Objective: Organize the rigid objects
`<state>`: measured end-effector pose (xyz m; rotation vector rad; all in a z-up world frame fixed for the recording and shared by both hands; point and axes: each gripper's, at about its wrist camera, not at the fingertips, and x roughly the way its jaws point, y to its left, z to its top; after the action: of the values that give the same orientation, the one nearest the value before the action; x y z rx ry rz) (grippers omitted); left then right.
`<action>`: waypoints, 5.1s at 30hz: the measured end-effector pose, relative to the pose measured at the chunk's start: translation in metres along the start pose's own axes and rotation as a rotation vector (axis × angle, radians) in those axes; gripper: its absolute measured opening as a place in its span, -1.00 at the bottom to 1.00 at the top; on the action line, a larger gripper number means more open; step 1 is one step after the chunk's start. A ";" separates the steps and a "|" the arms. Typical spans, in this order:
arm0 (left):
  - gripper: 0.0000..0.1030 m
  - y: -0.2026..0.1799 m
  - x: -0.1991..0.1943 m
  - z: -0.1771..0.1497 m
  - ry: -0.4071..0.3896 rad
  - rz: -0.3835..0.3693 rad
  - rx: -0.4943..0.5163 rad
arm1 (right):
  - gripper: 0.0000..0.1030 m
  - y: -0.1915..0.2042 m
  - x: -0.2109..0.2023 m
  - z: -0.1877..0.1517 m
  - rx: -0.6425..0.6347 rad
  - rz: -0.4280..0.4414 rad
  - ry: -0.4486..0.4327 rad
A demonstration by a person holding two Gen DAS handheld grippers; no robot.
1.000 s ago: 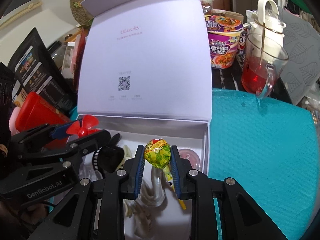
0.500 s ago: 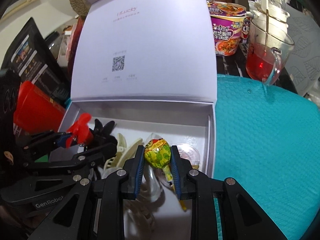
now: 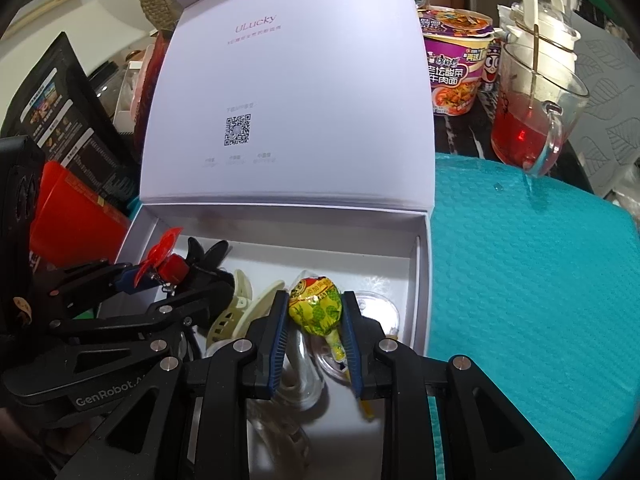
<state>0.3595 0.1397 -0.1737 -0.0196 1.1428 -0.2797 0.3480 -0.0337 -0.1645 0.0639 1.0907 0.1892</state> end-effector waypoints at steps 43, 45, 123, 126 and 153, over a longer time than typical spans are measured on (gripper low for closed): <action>0.51 -0.013 -0.109 -0.001 -0.104 0.044 -0.032 | -0.22 0.021 -0.108 -0.002 -0.046 -0.072 -0.117; 0.51 -0.013 -0.122 -0.003 -0.124 0.047 -0.029 | -0.22 0.025 -0.119 -0.001 -0.052 -0.075 -0.136; 0.60 -0.183 -0.300 -0.216 -0.318 0.218 -0.121 | 0.40 -0.005 -0.354 -0.220 -0.133 -0.004 -0.292; 0.60 -0.184 -0.300 -0.215 -0.320 0.219 -0.121 | 0.40 -0.006 -0.355 -0.219 -0.131 -0.004 -0.294; 0.60 -0.187 -0.299 -0.211 -0.311 0.213 -0.111 | 0.40 -0.011 -0.358 -0.219 -0.121 -0.013 -0.292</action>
<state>0.0159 0.0542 0.0350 -0.0379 0.8419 -0.0211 -0.0050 -0.1196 0.0458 -0.0242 0.7865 0.2265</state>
